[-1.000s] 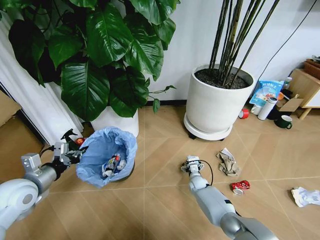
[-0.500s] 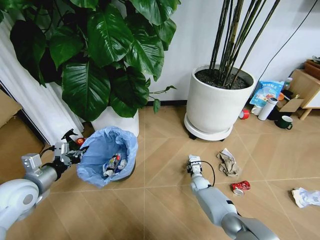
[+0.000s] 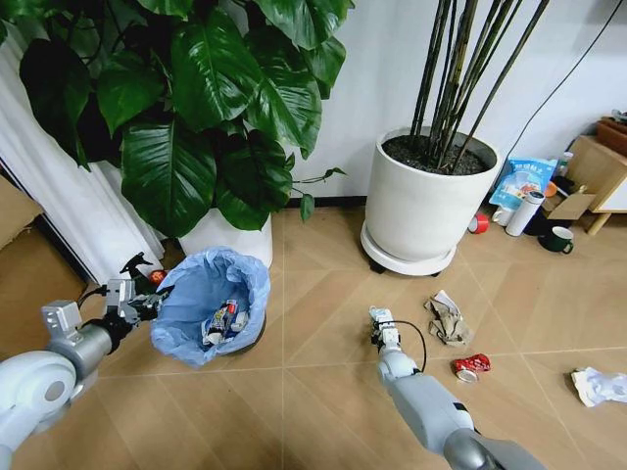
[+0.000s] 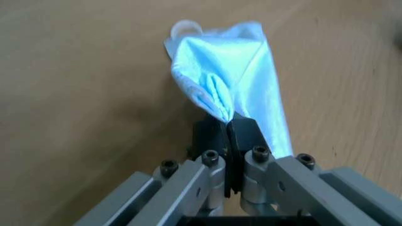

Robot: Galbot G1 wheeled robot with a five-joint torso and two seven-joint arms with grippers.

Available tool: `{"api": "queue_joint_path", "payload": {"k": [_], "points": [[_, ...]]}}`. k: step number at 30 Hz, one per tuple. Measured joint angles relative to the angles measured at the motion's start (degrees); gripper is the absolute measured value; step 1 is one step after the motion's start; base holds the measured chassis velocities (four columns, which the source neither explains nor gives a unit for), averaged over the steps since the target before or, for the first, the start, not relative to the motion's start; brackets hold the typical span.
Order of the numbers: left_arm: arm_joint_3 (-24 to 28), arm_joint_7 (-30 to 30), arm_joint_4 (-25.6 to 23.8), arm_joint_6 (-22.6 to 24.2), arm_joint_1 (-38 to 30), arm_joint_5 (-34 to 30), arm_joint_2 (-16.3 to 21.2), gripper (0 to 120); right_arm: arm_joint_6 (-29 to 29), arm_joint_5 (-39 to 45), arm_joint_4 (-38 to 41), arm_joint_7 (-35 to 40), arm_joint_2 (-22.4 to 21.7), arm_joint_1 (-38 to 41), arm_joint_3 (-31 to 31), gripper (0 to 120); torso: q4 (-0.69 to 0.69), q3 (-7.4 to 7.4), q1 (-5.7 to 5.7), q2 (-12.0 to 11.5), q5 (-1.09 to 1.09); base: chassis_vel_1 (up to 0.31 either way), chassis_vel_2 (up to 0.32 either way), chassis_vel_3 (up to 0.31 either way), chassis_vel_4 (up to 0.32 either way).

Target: Pick up the trash bin and place the garbage on the floor into it.

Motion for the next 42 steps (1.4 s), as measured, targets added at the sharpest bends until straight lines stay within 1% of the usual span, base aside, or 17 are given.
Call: {"api": "queue_joint_path", "payload": {"k": [1, 5, 6, 9, 11, 12, 14, 15, 18, 19, 20, 23, 24, 25, 32, 37, 42], "points": [[0.00, 0.00, 0.00, 0.00, 0.00, 0.00, 0.00, 0, 0.00, 0.00, 0.00, 0.00, 0.00, 0.00, 0.00, 0, 0.00, 0.00, 0.00, 0.00, 0.00, 0.000, 0.000, 0.000, 0.000], [0.14, 0.23, 0.41, -0.04, -0.03, 0.03, 0.28, 0, 7.36, -2.97, 12.38, -3.77, -4.07, -4.23, -2.79, 0, 0.04, -0.02, 0.00, 0.00, -0.02, 0.000, 0.000, 0.000, 0.000], [0.14, 0.23, 0.41, -0.04, -0.03, 0.03, 0.28, 0, 7.36, -2.97, 12.38, -3.77, -4.07, -4.23, -2.79, 0, 0.04, -0.02, 0.00, 0.00, -0.02, 0.000, 0.000, 0.000, 0.000], [0.66, 0.58, 0.55, -0.07, -0.01, 0.11, 0.75, 0, 11.73, -1.63, 23.72, -8.16, -8.06, -7.57, -3.84, 0, 0.04, -0.02, -0.01, 0.00, -0.04, 0.000, 0.000, 0.000, 0.000], [0.92, 0.81, 0.85, -0.15, 0.11, 0.43, 0.94, 0, 13.72, 0.91, 32.97, -11.08, -12.49, -9.83, -4.14, 0, 0.05, -0.03, -0.01, 0.01, -0.01, 0.000, 0.000, 0.000, 0.000], [0.92, 0.81, 0.85, -0.15, 0.11, 0.43, 0.94, 0, 13.72, 0.91, 32.97, -11.08, -12.49, -9.83, -4.14, 0, 0.05, -0.03, -0.01, 0.01, -0.01, 0.000, 0.000, 0.000, 0.000], [1.12, 0.98, 1.20, -0.16, 0.18, 0.61, 0.96, 0, 14.87, 3.47, 40.83, -13.28, -17.49, -11.93, -4.09, 0, 0.02, -0.04, -0.01, 0.00, -0.07, 0.000, 0.000, 0.000, 0.000], [1.12, 0.98, 1.20, -0.16, 0.18, 0.61, 0.96, 0, 14.87, 3.47, 40.83, -13.28, -17.49, -11.93, -4.09, 0, 0.02, -0.04, -0.01, 0.00, -0.07, 0.000, 0.000, 0.000, 0.000], [1.38, 1.17, 1.60, -0.20, 0.10, 0.74, 1.02, 0, 16.98, 7.66, 52.21, -17.93, -23.07, -14.03, -3.48, 0, 0.00, -0.04, -0.02, 0.00, -0.04, 0.000, 0.000, 0.000, 0.000], [1.38, 1.17, 1.60, -0.20, 0.10, 0.74, 1.02, 0, 16.98, 7.66, 52.21, -17.93, -23.07, -14.03, -3.48, 0, 0.00, -0.04, -0.02, 0.00, -0.04, 0.000, 0.000, 0.000, 0.000], [1.47, 1.18, 1.69, -0.20, 0.04, 0.74, 1.03, 0, 17.38, 9.39, 55.91, -19.52, -24.29, -14.16, -3.51, 0, 0.01, -0.04, -0.02, 0.01, -0.05, 0.000, 0.000, 0.000, 0.000], [1.47, 1.19, 1.74, -0.20, 0.02, 0.74, 1.03, 0, 17.52, 10.02, 57.15, -20.07, -24.65, -14.11, -3.61, 0, 0.02, -0.04, -0.02, 0.01, -0.05, 0.000, 0.000, 0.000, 0.000], [1.52, 1.15, 1.90, -0.20, -0.06, 0.75, 1.03, 0, 17.81, 12.57, 62.02, -22.19, -25.79, -13.07, -5.02, 0, 0.04, -0.04, -0.02, 0.00, -0.05, 0.000, 0.000, 0.000, 0.000], [1.61, 1.09, 1.91, -0.21, -0.11, 0.75, 1.01, 0, 17.56, 13.75, 63.47, -22.73, -25.89, -11.95, -6.47, 0, 0.02, -0.03, -0.02, 0.00, -0.05, 0.000, 0.000, 0.000, 0.000], [2.57, 0.75, 2.07, -0.18, -0.81, 0.71, 0.70, 0, 15.60, 18.32, 65.52, -23.39, -24.06, -4.25, -13.61, 0, 0.04, -0.04, -0.02, 0.01, -0.05, 0.000, 0.000, 0.000, 0.000], [2.98, 0.69, 2.26, -0.15, -1.04, 0.41, 0.67, 0, 15.67, 21.12, 61.96, -24.37, -20.93, 2.85, -20.75, 0, 0.04, -0.03, -0.02, 0.00, -0.06, 0.000, 0.000, 0.000, 0.000], [3.13, 0.71, 2.43, -0.13, -1.38, 0.15, 1.15, 0, 15.96, 22.58, 57.77, -25.26, -16.99, 6.20, -26.77, 0, 0.04, -0.03, -0.01, 0.00, -0.06, 0.000, 0.000, 0.000, 0.000]]}}
